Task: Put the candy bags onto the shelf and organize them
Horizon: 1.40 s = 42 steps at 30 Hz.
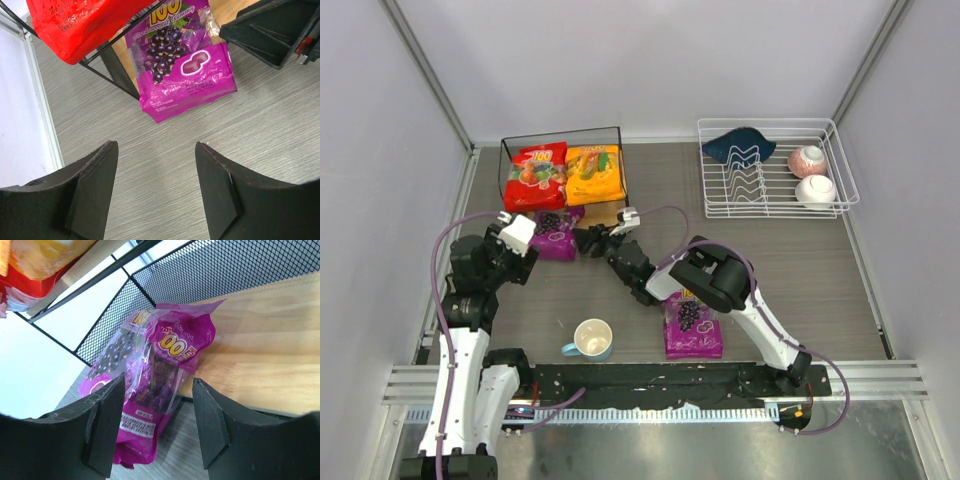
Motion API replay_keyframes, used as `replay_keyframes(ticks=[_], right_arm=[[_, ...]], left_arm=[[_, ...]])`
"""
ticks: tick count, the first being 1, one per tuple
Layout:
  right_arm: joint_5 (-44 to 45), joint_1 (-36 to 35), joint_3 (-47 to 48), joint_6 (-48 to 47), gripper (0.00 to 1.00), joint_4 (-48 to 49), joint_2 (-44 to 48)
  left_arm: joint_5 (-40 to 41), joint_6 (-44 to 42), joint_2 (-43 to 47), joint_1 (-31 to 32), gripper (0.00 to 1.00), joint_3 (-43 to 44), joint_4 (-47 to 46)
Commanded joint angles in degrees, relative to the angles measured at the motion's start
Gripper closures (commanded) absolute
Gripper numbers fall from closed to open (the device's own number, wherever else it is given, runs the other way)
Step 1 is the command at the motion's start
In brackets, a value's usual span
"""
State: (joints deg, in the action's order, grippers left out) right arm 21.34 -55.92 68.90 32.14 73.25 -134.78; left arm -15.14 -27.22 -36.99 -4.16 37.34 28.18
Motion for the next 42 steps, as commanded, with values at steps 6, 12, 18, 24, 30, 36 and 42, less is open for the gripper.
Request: replay_keyframes(ticks=[6, 12, 18, 24, 30, 36, 42], right_arm=[[-1.6, -1.4, -3.5, 6.8, 0.32, 6.7, 6.9], [-0.7, -2.2, -3.1, 11.3, 0.2, 3.0, 7.0], [0.5, -3.1, -0.9, 12.9, 0.2, -2.6, 6.8], [0.9, -3.5, -0.7, 14.3, 0.25, -4.8, 6.5], [-0.2, -3.7, 0.3, 15.6, 0.31, -5.8, 5.8], [-1.4, -3.8, 2.6, 16.5, 0.34, -7.0, 4.3], [-1.9, -3.8, 3.5, 17.8, 0.36, -8.2, 3.2]], left_arm=[[-2.1, 0.0, 1.7, -0.3, 0.33, 1.9, 1.3], [-2.5, -0.2, 2.1, -0.3, 0.32, 1.7, 1.9], [-2.8, -0.5, 2.1, -0.3, 0.32, 1.9, 1.9], [-2.6, -0.9, 2.2, -0.3, 0.32, 1.9, 2.2], [-2.6, -1.4, 2.1, -0.2, 0.32, 1.7, 2.1], [-2.4, -2.0, 1.9, -0.3, 0.32, 1.6, 2.2], [-2.1, -2.5, 1.9, -0.3, 0.32, 1.7, 2.4]])
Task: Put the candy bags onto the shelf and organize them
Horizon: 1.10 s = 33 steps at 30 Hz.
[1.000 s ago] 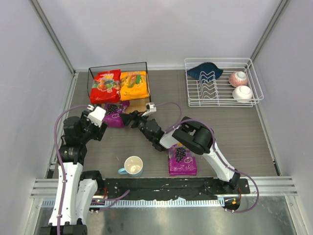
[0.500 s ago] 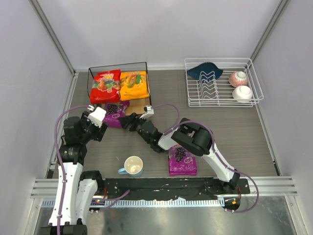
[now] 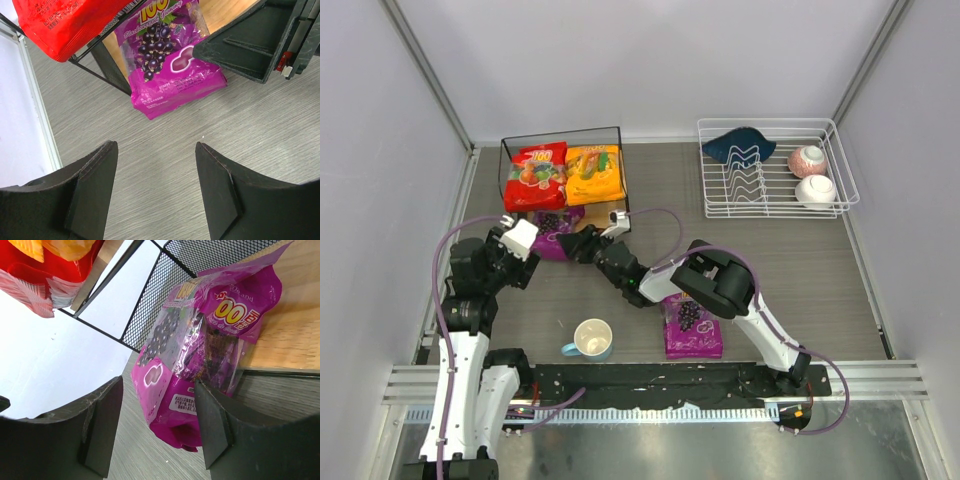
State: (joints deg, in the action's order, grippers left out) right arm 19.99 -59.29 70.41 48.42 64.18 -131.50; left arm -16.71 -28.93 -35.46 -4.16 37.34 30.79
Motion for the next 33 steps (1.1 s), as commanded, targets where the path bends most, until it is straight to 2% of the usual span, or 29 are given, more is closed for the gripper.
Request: replay_keyframes(ticks=[1, 5, 10, 14, 18, 24, 27, 28, 29, 31, 33], right_arm=[[-0.5, -0.4, 1.9, 1.6, 0.36, 0.2, 0.0], [0.1, -0.4, 1.6, 2.2, 0.29, -2.4, 0.6], [1.2, -0.6, 1.0, 3.6, 0.27, -5.6, 1.1], [0.4, -0.7, 1.6, 4.3, 0.28, -6.2, 0.3], [-0.7, -0.7, 2.8, 4.9, 0.34, -6.8, -0.3], [-1.8, -0.7, 3.6, 5.4, 0.6, -7.0, -1.3], [-1.9, -0.6, 3.4, 6.2, 0.78, -6.8, -1.6], [-1.9, -0.6, 3.4, 6.2, 0.88, -6.8, -1.6], [-1.9, -0.6, 3.4, 6.2, 0.93, -6.8, -1.6], [-1.8, -0.4, 3.2, 5.9, 0.99, -6.7, -1.2], [-1.4, -0.2, 2.2, 4.8, 0.99, -6.1, -0.5]], left_arm=[[-0.5, -0.8, 0.5, -0.3, 0.32, 1.5, -0.1], [-0.4, -1.0, 0.6, -0.2, 0.32, 1.4, -0.3], [-0.5, -1.1, 0.6, -0.3, 0.32, 1.3, -0.2], [-0.4, -1.0, 0.6, -0.3, 0.32, 1.2, -0.2], [-0.3, -1.2, 0.7, -0.3, 0.32, 0.8, 0.0], [-0.3, -1.1, 0.6, -0.2, 0.32, 0.5, -0.2], [-0.3, -1.0, 0.7, -0.3, 0.32, 0.5, -0.3], [-0.3, -1.0, 0.6, -0.3, 0.32, 0.5, -0.3], [-0.3, -1.0, 0.6, -0.2, 0.32, 0.5, -0.2], [-0.3, -1.0, 0.5, -0.3, 0.32, 0.6, -0.2], [0.0, -1.1, 0.6, -0.2, 0.32, 0.7, 0.0]])
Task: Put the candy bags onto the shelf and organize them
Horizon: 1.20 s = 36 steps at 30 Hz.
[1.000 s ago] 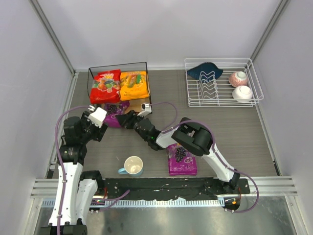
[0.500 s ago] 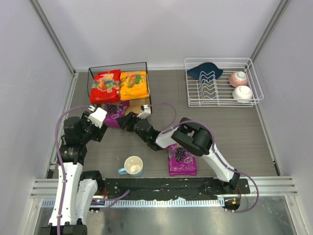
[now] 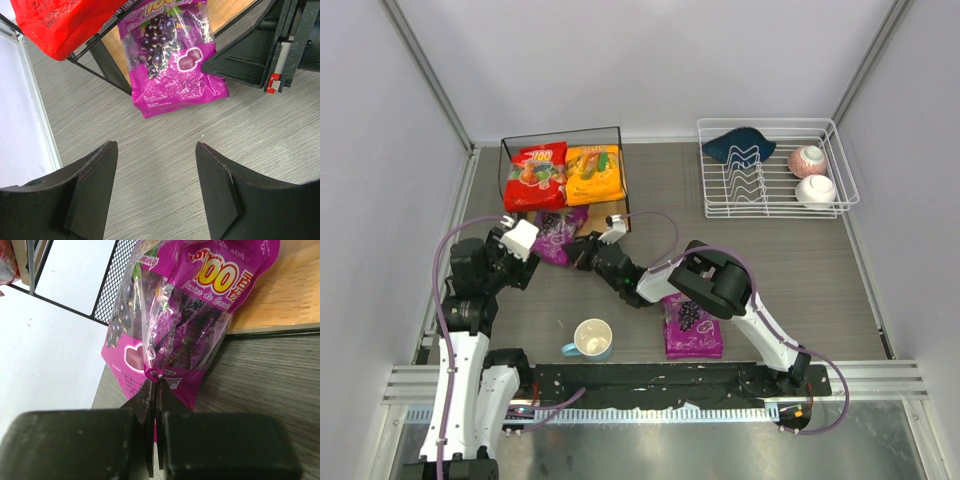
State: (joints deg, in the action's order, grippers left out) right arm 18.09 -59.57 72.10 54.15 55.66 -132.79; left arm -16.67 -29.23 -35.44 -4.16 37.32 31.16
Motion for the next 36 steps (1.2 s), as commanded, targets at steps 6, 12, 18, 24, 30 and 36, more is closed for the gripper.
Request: replay_keyframes(ticks=[6, 12, 18, 24, 30, 36], right_arm=[[-3.8, 1.0, 0.3, -10.1, 0.99, 5.7, 2.0], [-5.4, 1.6, -1.7, -18.5, 0.99, 7.4, 4.0], [-6.0, 2.2, -2.1, -23.0, 0.99, 8.8, 4.3], [-6.3, 2.7, -0.7, -25.4, 0.99, 9.1, 4.6], [-6.6, 2.6, 2.3, -29.5, 0.99, 7.8, 4.6], [-6.4, 2.7, 4.4, -31.6, 0.99, 7.7, 4.0]], left_arm=[[0.1, -1.1, 0.8, -0.2, 0.32, 0.8, -0.1], [0.1, -1.2, 0.6, -0.2, 0.32, 0.6, -0.3], [-0.3, -1.2, 0.2, -0.3, 0.32, 0.6, -0.5], [-0.1, -1.4, -0.1, -0.3, 0.32, 0.6, -0.5], [0.0, -1.5, -0.2, -0.3, 0.32, 0.8, -0.7], [0.1, -1.7, -0.3, -0.2, 0.32, 0.7, -0.7]])
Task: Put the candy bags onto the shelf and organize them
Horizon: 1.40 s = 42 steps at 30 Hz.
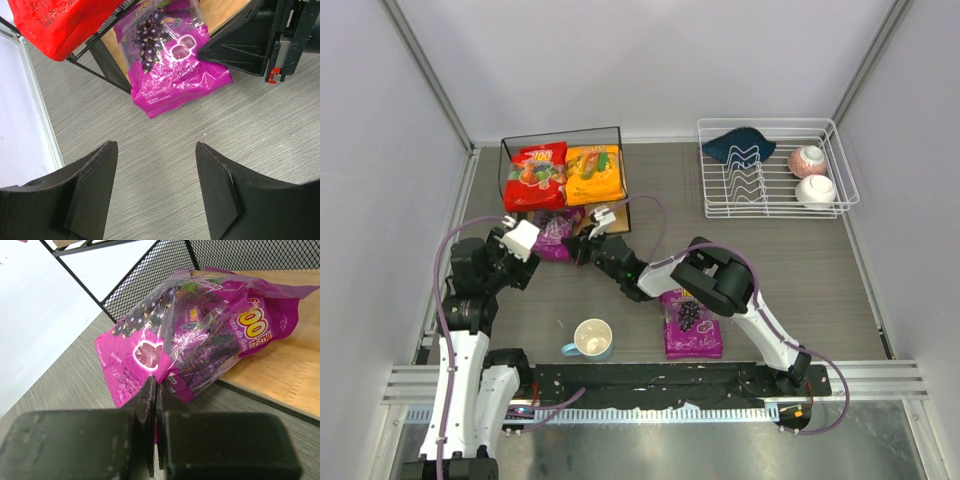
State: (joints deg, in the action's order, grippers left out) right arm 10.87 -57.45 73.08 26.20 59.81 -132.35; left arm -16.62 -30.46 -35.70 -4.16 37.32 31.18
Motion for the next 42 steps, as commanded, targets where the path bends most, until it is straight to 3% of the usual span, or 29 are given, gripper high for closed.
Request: replay_keyframes(ticks=[1, 26, 38, 40, 41, 42], right_arm=[[0.7, 0.7, 4.1, -3.7, 0.99, 3.4, 3.4], [-1.2, 2.4, 10.4, -17.2, 0.99, -4.7, 0.1], [-5.6, 3.7, 12.7, -17.5, 0.99, -9.2, -1.4], [-4.6, 3.7, 12.1, -16.8, 0.92, -8.9, -1.2], [-4.5, 3.8, 11.7, -16.5, 0.79, -8.3, -1.0], [-4.3, 3.9, 10.7, -16.2, 0.74, -7.9, -0.8]], left_arm=[[0.0, -0.5, -0.2, -0.3, 0.32, 0.7, -0.9], [0.3, -1.1, -0.8, -0.3, 0.33, 0.0, -1.5], [0.1, -1.2, -1.7, -0.3, 0.33, 0.1, -2.0], [0.1, -1.2, -1.7, -0.4, 0.33, 0.1, -2.1], [0.1, -1.2, -1.8, -0.3, 0.33, 0.2, -2.0], [0.1, -1.3, -1.8, -0.2, 0.33, 0.1, -2.0]])
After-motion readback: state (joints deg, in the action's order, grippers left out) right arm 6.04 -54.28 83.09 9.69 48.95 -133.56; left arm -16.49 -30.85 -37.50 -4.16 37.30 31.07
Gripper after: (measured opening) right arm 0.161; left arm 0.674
